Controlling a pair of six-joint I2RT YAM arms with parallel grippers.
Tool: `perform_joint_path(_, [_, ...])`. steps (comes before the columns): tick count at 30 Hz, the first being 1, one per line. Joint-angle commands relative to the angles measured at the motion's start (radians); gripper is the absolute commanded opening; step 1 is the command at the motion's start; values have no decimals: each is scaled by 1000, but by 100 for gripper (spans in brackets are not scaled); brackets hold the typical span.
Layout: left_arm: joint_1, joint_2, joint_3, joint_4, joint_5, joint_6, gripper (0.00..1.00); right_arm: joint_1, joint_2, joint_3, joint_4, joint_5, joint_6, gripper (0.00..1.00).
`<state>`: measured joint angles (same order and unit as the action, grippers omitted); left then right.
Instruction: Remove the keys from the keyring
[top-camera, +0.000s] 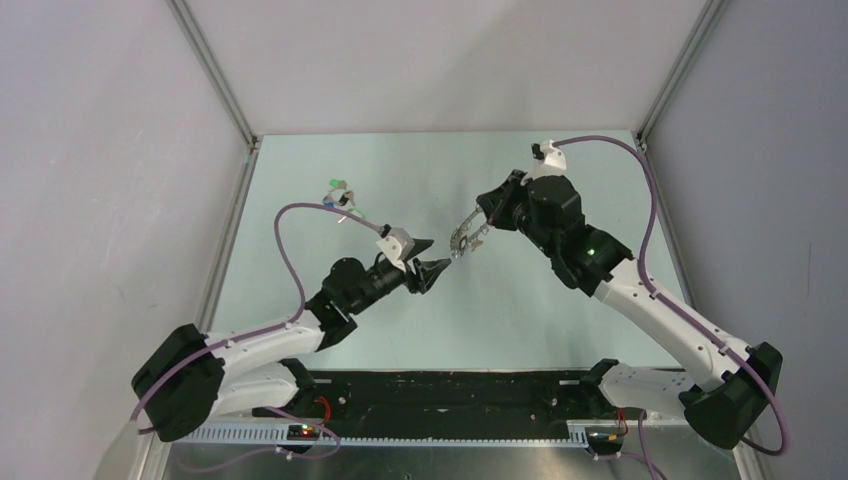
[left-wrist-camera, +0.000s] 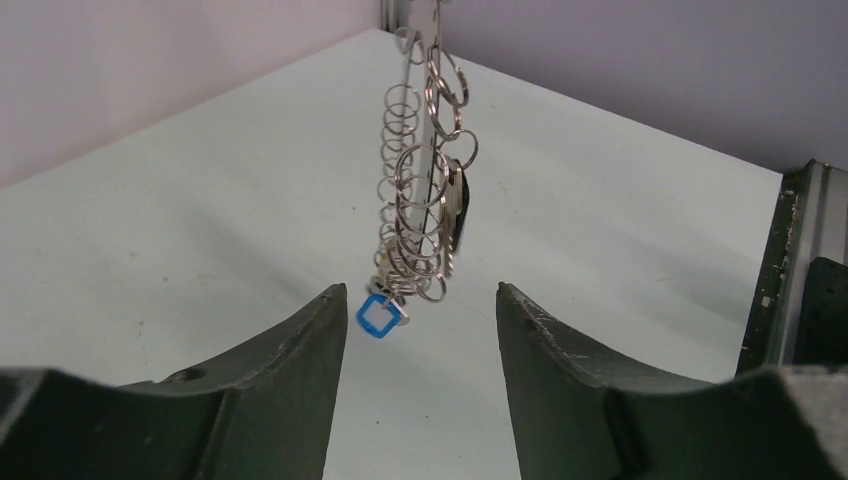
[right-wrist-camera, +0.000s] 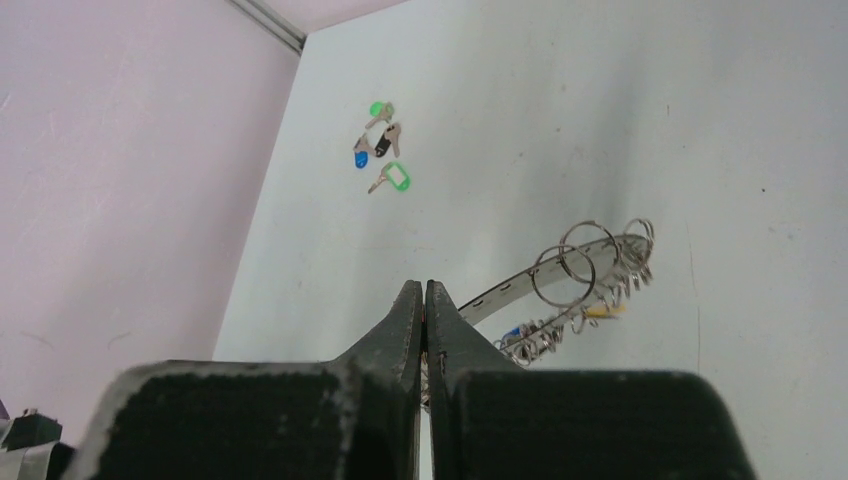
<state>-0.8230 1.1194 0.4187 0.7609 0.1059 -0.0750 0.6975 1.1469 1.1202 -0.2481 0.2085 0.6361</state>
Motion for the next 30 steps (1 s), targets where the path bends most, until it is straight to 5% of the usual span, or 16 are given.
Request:
perform_joint_path(1, [-27, -23, -3, 87, 8, 71, 60, 6, -32, 5, 87, 47, 1, 0])
perform_joint_path(11, [-90, -71, -90, 158, 100, 220, 58, 6, -16, 5, 108, 61, -16, 0])
perform_joint_path(30, [-93, 116, 54, 202, 76, 198, 60, 19, -30, 4, 101, 58, -21, 0])
